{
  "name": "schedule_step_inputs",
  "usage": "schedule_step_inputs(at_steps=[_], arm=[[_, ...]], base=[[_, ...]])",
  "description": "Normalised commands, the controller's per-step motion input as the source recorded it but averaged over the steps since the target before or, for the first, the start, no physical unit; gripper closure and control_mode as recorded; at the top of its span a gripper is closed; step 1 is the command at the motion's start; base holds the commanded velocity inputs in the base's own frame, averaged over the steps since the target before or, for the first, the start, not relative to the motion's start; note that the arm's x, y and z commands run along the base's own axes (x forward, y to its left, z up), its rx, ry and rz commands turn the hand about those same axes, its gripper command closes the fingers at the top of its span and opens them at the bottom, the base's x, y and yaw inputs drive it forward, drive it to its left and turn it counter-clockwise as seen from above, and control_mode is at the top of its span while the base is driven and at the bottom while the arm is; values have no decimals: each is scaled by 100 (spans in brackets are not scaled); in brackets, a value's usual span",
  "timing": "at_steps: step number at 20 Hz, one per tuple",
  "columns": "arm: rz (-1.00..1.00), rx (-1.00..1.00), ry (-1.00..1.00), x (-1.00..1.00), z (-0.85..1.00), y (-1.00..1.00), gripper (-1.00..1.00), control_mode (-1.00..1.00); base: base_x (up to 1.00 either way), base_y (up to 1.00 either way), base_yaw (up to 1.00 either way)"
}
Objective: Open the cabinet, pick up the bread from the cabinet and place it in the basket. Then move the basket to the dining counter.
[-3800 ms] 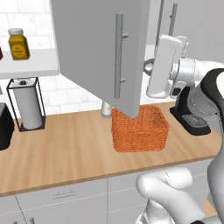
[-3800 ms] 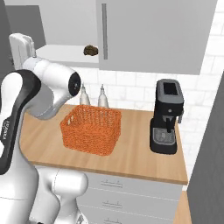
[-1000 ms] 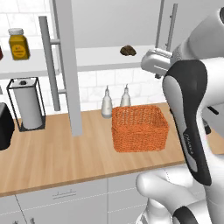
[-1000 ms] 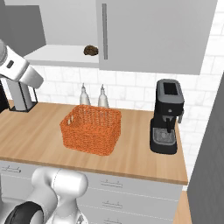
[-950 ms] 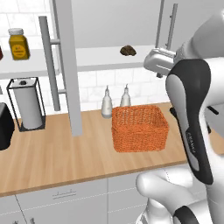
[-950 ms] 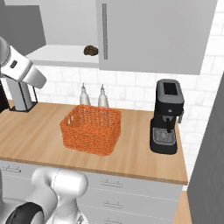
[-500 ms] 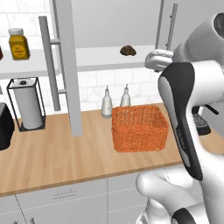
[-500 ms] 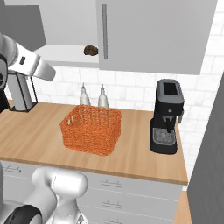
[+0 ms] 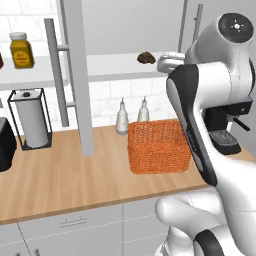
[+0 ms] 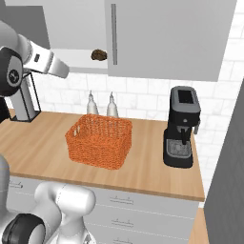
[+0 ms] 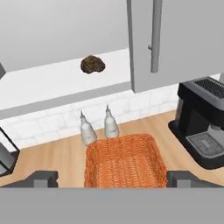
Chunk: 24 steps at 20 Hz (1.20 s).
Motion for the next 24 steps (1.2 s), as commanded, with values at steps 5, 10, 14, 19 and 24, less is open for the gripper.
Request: schedule_step_inputs(at_steps=[5,10,14,19,24], arm=[[0,-5,0,68,0,0,-100,-100],[0,-2,0,65,-2,2,-100,-100],[0,-3,0,74,0,4,-100,-100],[0,-1,0,69,-1,1,-100,-100],[0,-1,0,43,-4,5,-100,-100]], base=[[0,0,0],[0,0,0],[0,0,0],[0,0,0],[0,0,0]])
